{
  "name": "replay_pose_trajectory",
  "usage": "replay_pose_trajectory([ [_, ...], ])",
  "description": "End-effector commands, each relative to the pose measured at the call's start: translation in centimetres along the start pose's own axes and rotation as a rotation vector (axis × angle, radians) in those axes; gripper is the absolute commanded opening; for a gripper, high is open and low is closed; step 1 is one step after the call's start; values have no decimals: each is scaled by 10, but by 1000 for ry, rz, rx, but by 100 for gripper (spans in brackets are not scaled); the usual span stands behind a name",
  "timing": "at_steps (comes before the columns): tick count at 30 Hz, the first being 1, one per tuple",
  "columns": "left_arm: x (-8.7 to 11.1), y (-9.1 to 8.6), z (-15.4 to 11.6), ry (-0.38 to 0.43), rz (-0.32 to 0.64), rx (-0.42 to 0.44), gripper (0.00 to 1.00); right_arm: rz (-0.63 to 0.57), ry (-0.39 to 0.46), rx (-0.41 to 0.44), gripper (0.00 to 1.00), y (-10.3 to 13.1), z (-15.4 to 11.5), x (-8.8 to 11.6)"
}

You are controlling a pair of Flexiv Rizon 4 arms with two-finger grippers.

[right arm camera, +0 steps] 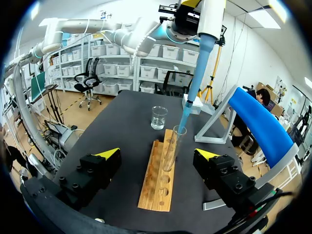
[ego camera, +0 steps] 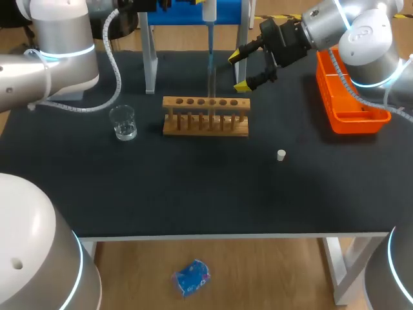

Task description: Invert the test tube, pick up the pipette, mount the tip to pipette, aspirate from beaker and dispense into the tube, eject the tip, return the pipette, and cap with the stopper.

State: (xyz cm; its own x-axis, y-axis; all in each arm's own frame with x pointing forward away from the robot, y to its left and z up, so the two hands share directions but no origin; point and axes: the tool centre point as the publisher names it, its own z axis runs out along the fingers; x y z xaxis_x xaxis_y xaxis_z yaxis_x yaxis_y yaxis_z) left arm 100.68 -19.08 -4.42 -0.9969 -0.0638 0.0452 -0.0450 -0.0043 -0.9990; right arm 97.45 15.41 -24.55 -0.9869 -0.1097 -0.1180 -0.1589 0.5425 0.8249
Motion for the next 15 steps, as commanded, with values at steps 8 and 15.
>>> replay_pose_trajectory([
  [8,6,7,3,-25,20,-5,0,-1,0,1,100,0,0,0],
  [15,6,14,3,-28,18,-2,0,-1,0,1,100,0,0,0],
])
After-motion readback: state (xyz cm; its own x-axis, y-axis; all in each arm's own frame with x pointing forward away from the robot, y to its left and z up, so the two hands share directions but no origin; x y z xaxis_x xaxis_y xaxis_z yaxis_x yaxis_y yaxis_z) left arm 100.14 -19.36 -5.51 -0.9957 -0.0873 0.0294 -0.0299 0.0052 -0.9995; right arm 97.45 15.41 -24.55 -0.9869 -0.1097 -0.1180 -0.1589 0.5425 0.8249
